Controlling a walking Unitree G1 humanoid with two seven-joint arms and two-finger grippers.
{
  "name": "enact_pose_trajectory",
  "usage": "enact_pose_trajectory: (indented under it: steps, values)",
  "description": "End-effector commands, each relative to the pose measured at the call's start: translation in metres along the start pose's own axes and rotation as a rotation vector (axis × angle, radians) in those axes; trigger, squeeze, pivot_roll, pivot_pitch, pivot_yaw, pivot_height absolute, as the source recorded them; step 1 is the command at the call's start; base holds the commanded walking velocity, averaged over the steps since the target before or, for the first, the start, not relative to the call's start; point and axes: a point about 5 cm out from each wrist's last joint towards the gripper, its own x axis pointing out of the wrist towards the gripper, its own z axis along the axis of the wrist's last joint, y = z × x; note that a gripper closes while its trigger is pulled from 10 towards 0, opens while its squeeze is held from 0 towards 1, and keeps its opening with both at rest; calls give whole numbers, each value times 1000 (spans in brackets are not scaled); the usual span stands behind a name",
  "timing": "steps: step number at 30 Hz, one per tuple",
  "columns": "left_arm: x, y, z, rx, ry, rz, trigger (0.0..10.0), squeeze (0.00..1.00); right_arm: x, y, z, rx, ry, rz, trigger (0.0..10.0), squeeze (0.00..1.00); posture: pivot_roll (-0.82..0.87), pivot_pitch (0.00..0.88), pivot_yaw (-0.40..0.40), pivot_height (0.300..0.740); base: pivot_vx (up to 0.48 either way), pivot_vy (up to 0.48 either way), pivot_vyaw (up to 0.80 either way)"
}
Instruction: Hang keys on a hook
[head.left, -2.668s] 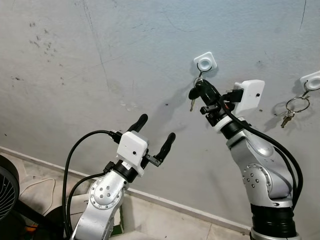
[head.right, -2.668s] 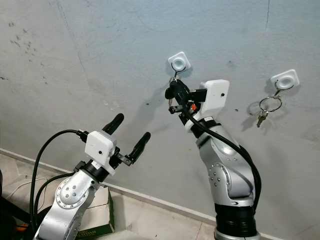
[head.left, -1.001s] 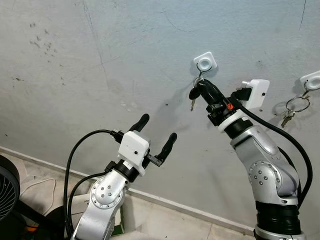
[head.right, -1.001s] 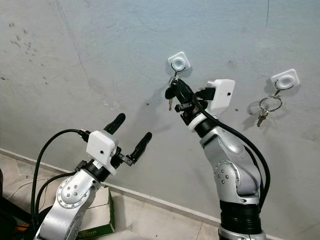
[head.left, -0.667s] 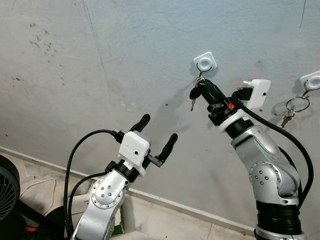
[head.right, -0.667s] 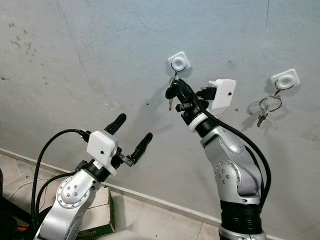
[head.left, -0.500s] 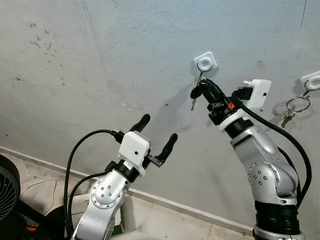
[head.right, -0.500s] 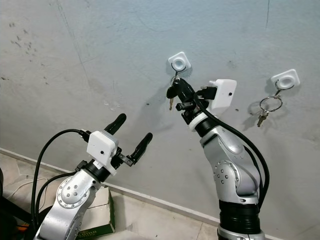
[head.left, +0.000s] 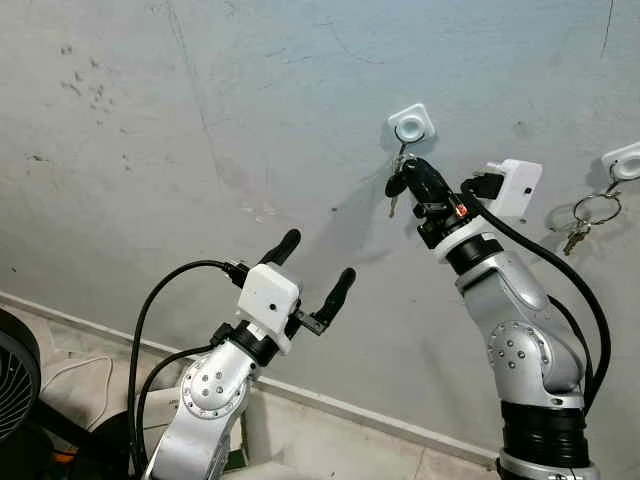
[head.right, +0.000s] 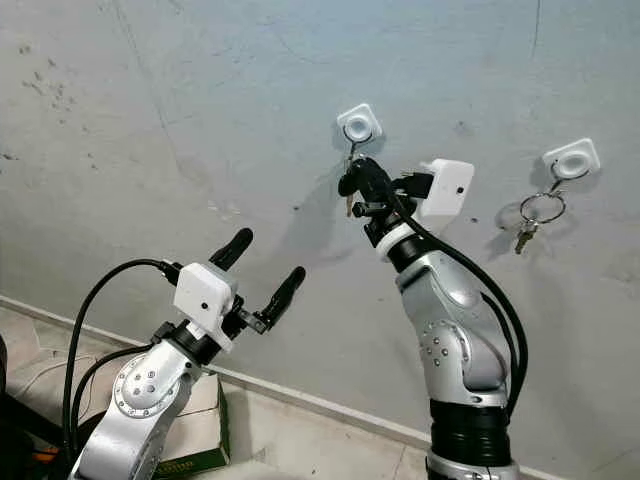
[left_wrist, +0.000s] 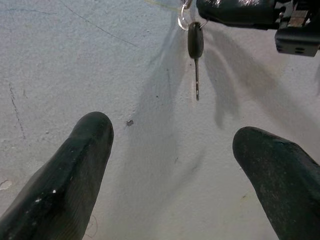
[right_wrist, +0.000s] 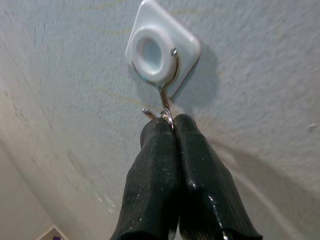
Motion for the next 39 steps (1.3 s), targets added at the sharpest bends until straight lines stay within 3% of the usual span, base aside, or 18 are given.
enact_pose_trajectory:
  steps: [1, 12, 13, 14, 34, 39]
  values:
    - [-1, -2, -1, 5, 10, -9, 10000, 0, 0, 2, -5, -1, 19, -9, 10000, 0, 33, 0, 49, 740, 0, 0, 0]
    - [1, -3, -1, 5, 6, -13, 10000, 0, -3, 7, -21, 12, 68, -24, 10000, 0, 30, 0, 46, 740, 0, 0, 0]
    - [1, -3, -1, 5, 5, -13, 10000, 0, -3, 7, -22, 11, 70, -26, 10000, 67, 30, 0, 46, 740, 0, 0, 0]
    - [1, -3, -1, 6, 4, -13, 10000, 0, -4, 6, -23, 2, 74, -32, 10000, 1000, 30, 0, 45, 740, 0, 0, 0]
    - [6, -5, 4, 37, -34, -14, 10000, 0, -9, 0, -40, -133, 144, -47, 10000, 1000, 25, 0, 41, 740, 0, 0, 0]
    - [5, -3, 3, 49, -26, 8, 10000, 0, -14, 0, -44, -215, 159, -38, 10000, 1000, 26, 0, 41, 740, 0, 0, 0]
